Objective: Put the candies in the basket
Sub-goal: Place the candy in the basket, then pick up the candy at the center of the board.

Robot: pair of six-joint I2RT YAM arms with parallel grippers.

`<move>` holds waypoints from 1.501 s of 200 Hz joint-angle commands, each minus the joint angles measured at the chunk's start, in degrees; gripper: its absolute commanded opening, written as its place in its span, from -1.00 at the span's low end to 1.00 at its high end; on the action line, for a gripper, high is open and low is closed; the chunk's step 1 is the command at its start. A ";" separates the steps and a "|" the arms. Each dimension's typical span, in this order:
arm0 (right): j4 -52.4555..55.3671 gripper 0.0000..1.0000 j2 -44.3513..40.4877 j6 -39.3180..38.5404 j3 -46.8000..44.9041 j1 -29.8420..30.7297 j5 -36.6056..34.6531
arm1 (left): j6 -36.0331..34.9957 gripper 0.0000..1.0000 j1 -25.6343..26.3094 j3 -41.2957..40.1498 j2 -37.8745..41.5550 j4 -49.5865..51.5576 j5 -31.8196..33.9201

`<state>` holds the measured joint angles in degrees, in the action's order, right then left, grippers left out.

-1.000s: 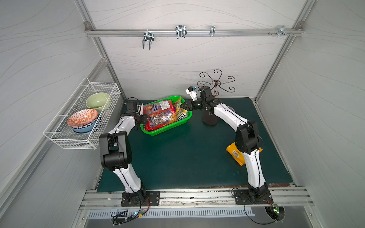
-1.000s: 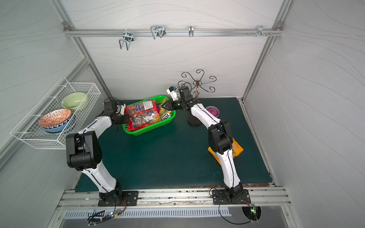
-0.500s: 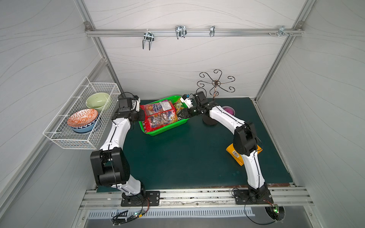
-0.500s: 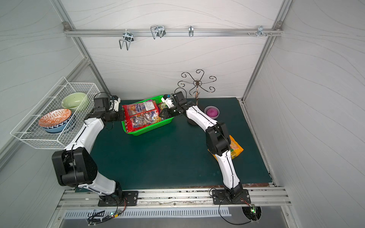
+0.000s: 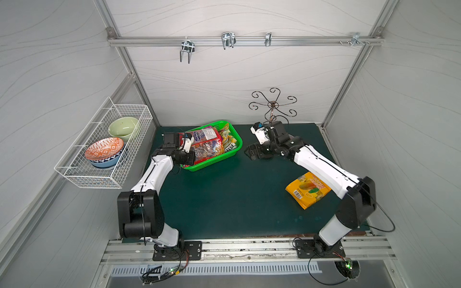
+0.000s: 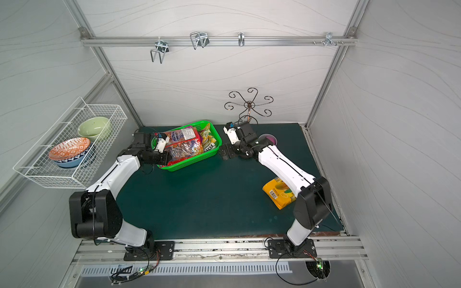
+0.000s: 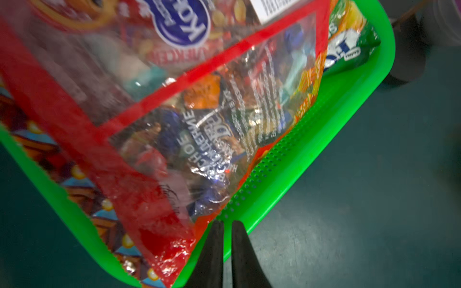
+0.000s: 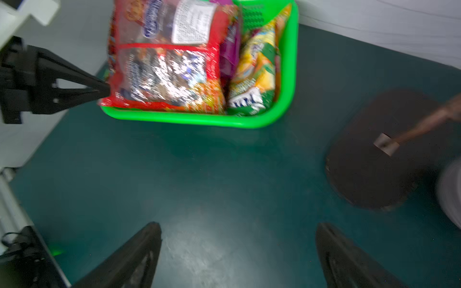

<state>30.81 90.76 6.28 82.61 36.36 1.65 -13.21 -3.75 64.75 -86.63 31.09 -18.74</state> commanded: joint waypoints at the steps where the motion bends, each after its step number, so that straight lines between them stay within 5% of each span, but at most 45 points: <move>1: 2.72 0.98 -6.68 5.54 -7.70 -2.28 -12.12 | -2.56 -0.77 -0.12 -0.78 -1.15 -3.05 1.79; 23: 5.71 0.98 -12.72 12.71 -14.65 -10.15 -10.61 | -3.00 -0.78 -0.11 -2.66 -1.43 -4.20 2.86; 68: 4.60 0.98 -13.89 15.67 -23.39 -37.79 7.53 | -5.97 -0.82 -0.22 -5.69 -2.34 -7.78 8.06; 121: -2.29 0.98 -5.52 18.26 -25.21 -54.48 10.75 | -6.29 -0.85 -1.83 -5.01 -4.71 -9.65 10.56; 157: -4.97 0.98 -1.13 18.40 -28.35 -54.49 15.42 | -5.51 -0.84 -1.96 -2.72 -2.01 -6.09 6.84; 203: -1.94 0.98 -6.04 16.74 -32.13 -49.62 19.18 | -4.89 -0.82 -1.96 4.33 0.93 3.95 -2.50; 247: 0.42 0.98 -10.97 19.20 -35.69 -38.82 21.98 | -2.71 -0.81 1.34 10.73 1.11 11.10 -4.10; 300: 6.80 0.98 -17.36 20.65 -38.22 -27.71 19.49 | -1.60 -0.79 5.56 8.93 0.93 15.20 -14.42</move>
<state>30.79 75.90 25.91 45.10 4.97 21.69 -14.79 -0.34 74.41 -86.28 43.31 -27.29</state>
